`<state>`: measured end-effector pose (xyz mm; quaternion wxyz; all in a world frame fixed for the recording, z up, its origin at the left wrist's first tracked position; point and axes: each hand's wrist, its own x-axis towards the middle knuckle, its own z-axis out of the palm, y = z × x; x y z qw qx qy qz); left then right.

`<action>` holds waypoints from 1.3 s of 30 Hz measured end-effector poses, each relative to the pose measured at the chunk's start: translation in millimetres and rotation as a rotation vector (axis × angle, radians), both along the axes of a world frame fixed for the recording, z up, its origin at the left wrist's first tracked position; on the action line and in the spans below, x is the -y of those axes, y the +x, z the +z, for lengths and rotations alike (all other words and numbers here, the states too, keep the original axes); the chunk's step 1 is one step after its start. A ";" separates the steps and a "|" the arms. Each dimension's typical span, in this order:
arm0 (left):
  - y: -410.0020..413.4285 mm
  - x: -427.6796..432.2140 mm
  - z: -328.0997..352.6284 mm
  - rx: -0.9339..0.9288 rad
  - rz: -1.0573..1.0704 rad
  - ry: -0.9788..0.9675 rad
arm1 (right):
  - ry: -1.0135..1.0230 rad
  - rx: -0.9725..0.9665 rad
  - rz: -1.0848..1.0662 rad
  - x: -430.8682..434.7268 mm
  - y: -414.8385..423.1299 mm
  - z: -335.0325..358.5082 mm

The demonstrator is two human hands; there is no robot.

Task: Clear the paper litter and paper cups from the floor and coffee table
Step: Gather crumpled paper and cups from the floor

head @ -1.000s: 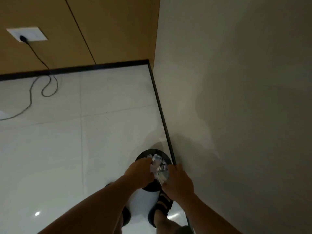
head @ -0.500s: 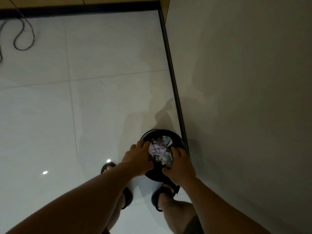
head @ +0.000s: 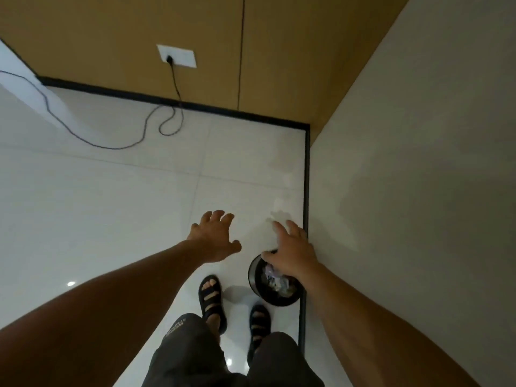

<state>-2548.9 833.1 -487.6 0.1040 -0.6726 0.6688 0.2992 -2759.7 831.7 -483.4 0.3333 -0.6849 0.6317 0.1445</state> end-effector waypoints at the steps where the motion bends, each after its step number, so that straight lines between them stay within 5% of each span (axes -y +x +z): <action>1: 11.0 -8.4 15.8 0.013 0.037 -0.018 | -0.017 -0.010 0.064 1.2 10.9 15.7; 16: 128.0 -301.2 150.4 0.128 0.910 -0.250 | -0.289 -0.020 0.951 -119.0 207.8 157.8; 32: 192.2 -838.0 170.8 0.324 1.781 -0.231 | -0.299 0.227 1.765 -615.5 434.0 178.0; 39: 176.7 -1002.3 174.8 0.360 2.045 -0.211 | -0.272 0.307 2.043 -811.5 476.2 174.2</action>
